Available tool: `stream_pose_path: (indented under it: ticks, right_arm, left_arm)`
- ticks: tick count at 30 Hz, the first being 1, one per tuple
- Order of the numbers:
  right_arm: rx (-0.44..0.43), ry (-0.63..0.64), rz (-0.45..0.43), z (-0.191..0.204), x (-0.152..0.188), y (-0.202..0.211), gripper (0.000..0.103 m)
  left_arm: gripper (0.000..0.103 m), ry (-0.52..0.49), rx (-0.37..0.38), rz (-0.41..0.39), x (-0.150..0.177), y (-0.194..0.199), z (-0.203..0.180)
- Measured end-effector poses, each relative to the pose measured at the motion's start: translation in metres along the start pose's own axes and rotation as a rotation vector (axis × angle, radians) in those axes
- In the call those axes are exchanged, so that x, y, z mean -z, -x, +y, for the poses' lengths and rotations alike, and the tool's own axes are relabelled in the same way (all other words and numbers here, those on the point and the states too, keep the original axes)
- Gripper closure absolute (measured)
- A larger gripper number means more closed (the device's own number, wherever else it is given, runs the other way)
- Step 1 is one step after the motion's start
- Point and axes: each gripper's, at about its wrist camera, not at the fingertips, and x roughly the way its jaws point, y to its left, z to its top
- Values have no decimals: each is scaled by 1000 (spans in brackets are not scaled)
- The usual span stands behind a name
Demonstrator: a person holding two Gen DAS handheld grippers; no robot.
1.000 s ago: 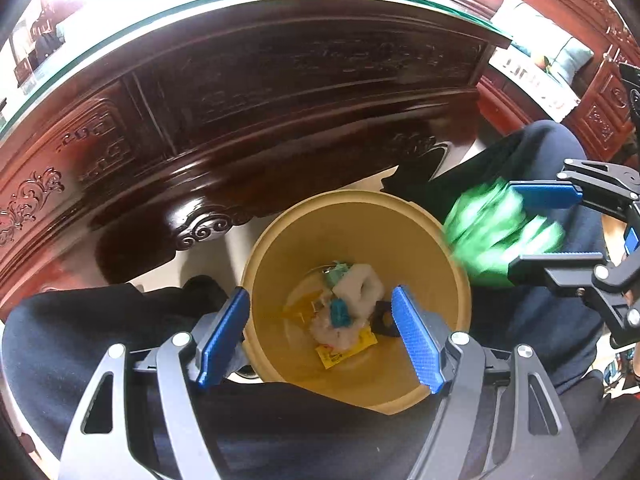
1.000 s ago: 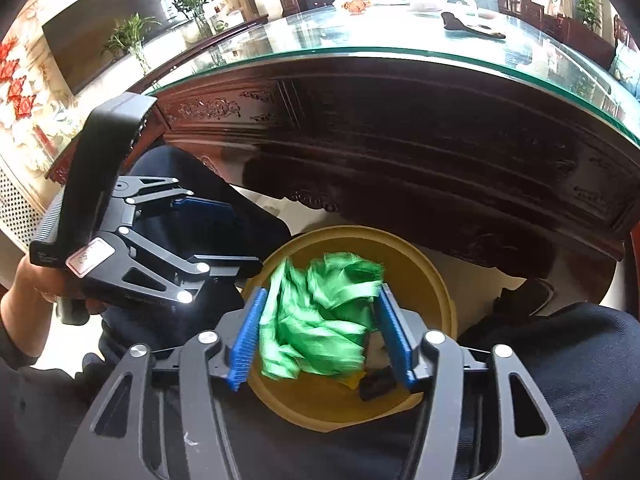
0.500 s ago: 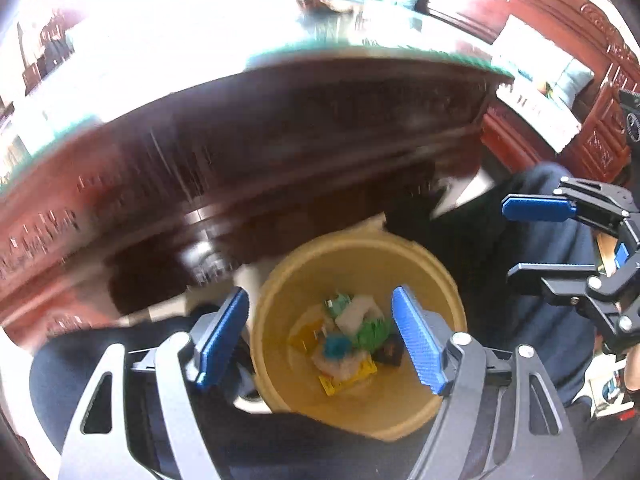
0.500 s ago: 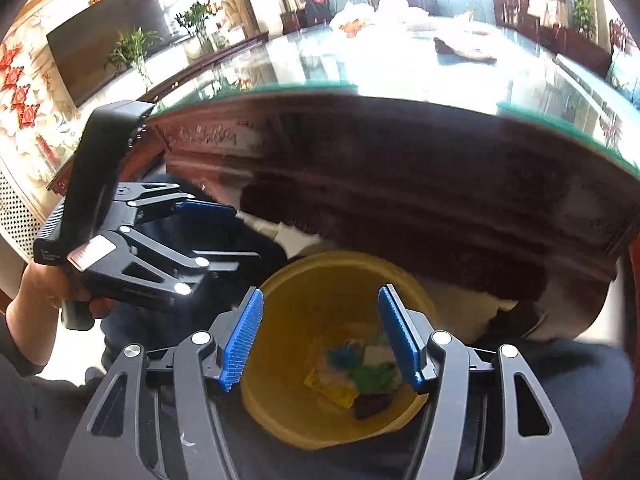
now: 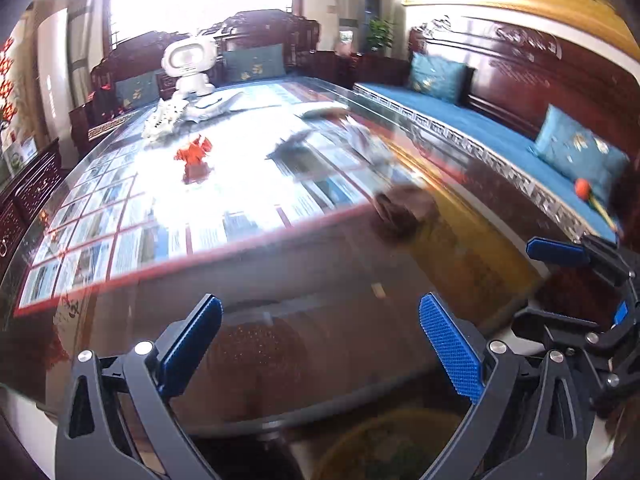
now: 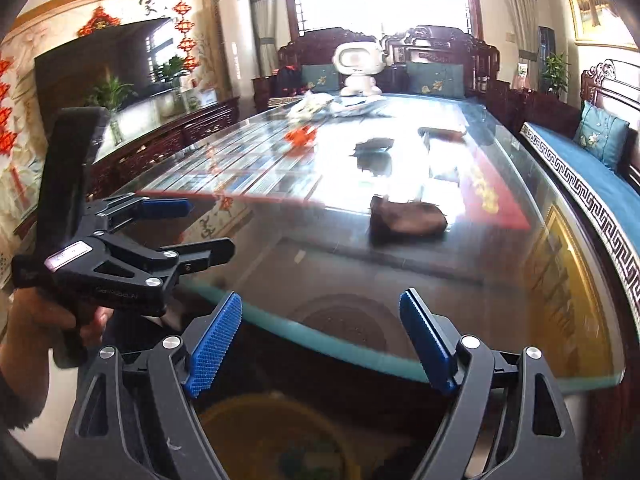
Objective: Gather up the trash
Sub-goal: 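Return to the table and grasp the brown knit glove with the right tool, then grasp the folded white papers with the left tool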
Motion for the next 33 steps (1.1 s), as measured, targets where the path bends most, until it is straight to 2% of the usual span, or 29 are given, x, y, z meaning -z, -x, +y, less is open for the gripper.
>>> stream_pose_path:
  ticks: [4, 8, 11, 18, 20, 21, 22, 23, 24, 25, 28, 33]
  right_arm:
    - [40, -21, 11, -22, -34, -35, 24]
    - [80, -33, 82, -43, -59, -78, 24]
    - [100, -32, 140, -51, -69, -107, 24]
    - [149, 24, 258, -56, -63, -140, 26]
    - [137, 10, 237, -61, -59, -139, 27]
    - [142, 6, 232, -63, -58, -138, 35]
    - [140, 3, 227, -64, -57, -140, 47]
    - [134, -1, 221, -66, -57, -139, 54]
    - [127, -3, 215, -68, -58, -139, 71]
    - [116, -4, 211, -70, -57, -138, 81]
    - [80, -26, 200, -74, -59, -135, 86]
    - [39, -65, 166, -75, -60, -128, 86]
  left_arm:
    - [4, 21, -19, 7, -34, -25, 14]
    - [4, 16, -61, 19, -60, -55, 30]
    - [4, 26, -54, 33, -73, -75, 40]
    - [4, 44, -42, 45, -84, -100, 50]
    - [4, 40, -43, 49, -85, -105, 51]
    - [4, 37, -45, 51, -87, -109, 51]
    - [4, 36, -50, 53, -88, -112, 51]
    - [4, 35, -51, 57, -90, -116, 51]
    - [4, 37, -49, 61, -92, -119, 51]
    - [4, 36, -46, 65, -95, -122, 50]
    - [4, 21, -60, 65, -104, -132, 48]
    - [4, 3, -89, 53, -135, -157, 48]
